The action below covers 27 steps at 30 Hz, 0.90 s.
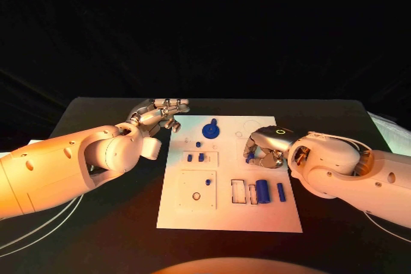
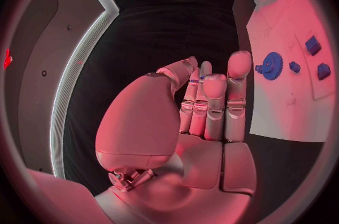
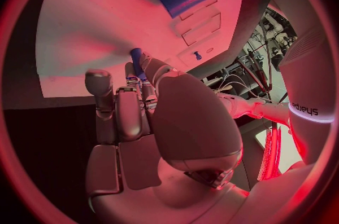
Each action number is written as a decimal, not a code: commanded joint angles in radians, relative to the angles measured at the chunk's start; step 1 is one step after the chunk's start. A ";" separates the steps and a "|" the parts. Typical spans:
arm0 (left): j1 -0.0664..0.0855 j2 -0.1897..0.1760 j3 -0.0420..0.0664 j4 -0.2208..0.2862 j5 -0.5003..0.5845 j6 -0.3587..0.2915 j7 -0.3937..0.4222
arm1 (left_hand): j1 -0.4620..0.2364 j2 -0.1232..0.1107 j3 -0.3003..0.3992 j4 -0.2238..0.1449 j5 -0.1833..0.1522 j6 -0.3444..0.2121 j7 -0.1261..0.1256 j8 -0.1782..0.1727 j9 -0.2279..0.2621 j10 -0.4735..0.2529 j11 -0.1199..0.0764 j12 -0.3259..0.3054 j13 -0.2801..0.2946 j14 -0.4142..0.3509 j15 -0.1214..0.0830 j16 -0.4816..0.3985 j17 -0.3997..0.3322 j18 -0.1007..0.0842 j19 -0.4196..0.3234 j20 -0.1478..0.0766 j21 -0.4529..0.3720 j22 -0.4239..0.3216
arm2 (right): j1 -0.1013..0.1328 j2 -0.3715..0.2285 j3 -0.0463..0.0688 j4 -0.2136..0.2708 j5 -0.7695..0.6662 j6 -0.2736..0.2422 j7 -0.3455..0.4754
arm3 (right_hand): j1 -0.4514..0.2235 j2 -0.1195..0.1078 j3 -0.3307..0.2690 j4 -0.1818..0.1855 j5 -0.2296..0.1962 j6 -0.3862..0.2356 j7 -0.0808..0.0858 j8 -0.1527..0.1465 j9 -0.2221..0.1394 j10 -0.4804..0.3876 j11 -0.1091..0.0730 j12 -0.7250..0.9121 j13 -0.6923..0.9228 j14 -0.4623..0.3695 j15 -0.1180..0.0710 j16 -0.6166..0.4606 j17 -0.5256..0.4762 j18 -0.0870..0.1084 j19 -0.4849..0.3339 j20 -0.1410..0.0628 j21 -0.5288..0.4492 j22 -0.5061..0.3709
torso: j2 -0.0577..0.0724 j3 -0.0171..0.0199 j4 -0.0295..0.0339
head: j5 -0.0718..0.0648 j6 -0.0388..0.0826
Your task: Assemble the parts on the task board
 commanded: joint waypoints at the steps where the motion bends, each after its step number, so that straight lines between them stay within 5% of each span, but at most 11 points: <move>1: 0.000 0.001 0.001 0.000 0.004 0.020 0.001 | -0.003 0.006 -0.008 0.000 -0.002 -0.006 -0.003 0.003 -0.001 -0.009 0.000 0.004 0.001 -0.007 0.001 -0.002 -0.001 0.017 -0.008 0.001 -0.003 -0.001 | -0.001 -0.004 0.000 0.010 -0.024 -0.041 0.008 | 0.019 0.009 0.013 -0.003 -0.004 0.003 0.003 -0.001 0.000 0.055 -0.044 -0.005 0.010 0.045 -0.006 0.005 0.002 -0.007 0.007 0.000 0.005 0.005 | 0.000 0.0000 -0.0003 | 0.000 0.000; 12: -0.001 0.004 0.001 -0.001 0.004 0.019 0.000 | -0.003 0.006 -0.008 0.000 -0.002 -0.006 -0.003 0.003 -0.001 -0.009 0.000 0.004 0.001 -0.007 0.001 -0.002 -0.001 0.017 -0.008 0.001 -0.003 -0.001 | 0.032 -0.050 0.007 0.119 0.034 -0.080 0.013 | 0.021 0.000 0.030 -0.018 0.000 0.001 0.007 -0.006 0.000 0.064 -0.042 -0.010 0.012 0.045 -0.005 0.008 0.005 -0.008 0.007 -0.001 0.013 0.012 | -0.001 -0.0008 0.0002 | 0.002 0.000; 17: -0.001 0.008 0.001 -0.002 0.004 0.022 -0.001 | -0.003 0.006 -0.008 0.000 -0.002 -0.006 -0.003 0.003 -0.001 -0.009 0.000 0.004 0.001 -0.007 0.001 -0.002 -0.001 0.017 -0.008 0.001 -0.003 -0.001 | 0.037 -0.026 0.009 0.167 0.054 -0.090 0.026 | 0.021 -0.004 0.036 -0.023 0.006 0.001 0.008 -0.007 -0.001 0.065 -0.042 -0.013 0.012 0.045 -0.005 0.009 0.006 -0.009 0.009 -0.001 0.018 0.018 | -0.001 -0.0011 0.0007 | 0.008 -0.001; 22: -0.001 0.012 0.001 -0.003 0.004 0.025 -0.002 | -0.003 0.006 -0.008 0.000 -0.002 -0.006 -0.003 0.003 -0.001 -0.009 0.000 0.004 0.001 -0.007 0.001 -0.002 -0.001 0.017 -0.008 0.001 -0.003 -0.001 | 0.017 0.044 0.009 0.176 0.068 -0.083 0.049 | 0.020 -0.006 0.043 -0.028 0.009 -0.001 0.010 -0.010 -0.001 0.064 -0.040 -0.017 0.012 0.044 -0.004 0.008 0.003 -0.008 0.005 0.000 0.017 0.015 | -0.001 -0.0017 0.0002 | 0.017 -0.003; 27: -0.002 0.018 0.001 -0.004 0.004 0.028 -0.003 | -0.003 0.006 -0.008 0.000 -0.002 -0.006 -0.003 0.003 -0.001 -0.009 0.000 0.004 0.001 -0.007 0.001 -0.002 -0.001 0.017 -0.008 0.001 -0.003 -0.001 | -0.027 0.113 0.009 0.166 0.062 -0.078 0.081 | 0.020 -0.007 0.050 -0.033 0.011 -0.003 0.011 -0.012 -0.002 0.063 -0.038 -0.020 0.013 0.043 -0.003 0.007 0.002 -0.008 0.003 0.000 0.018 0.014 | 0.000 -0.0035 0.0064 | 0.025 -0.010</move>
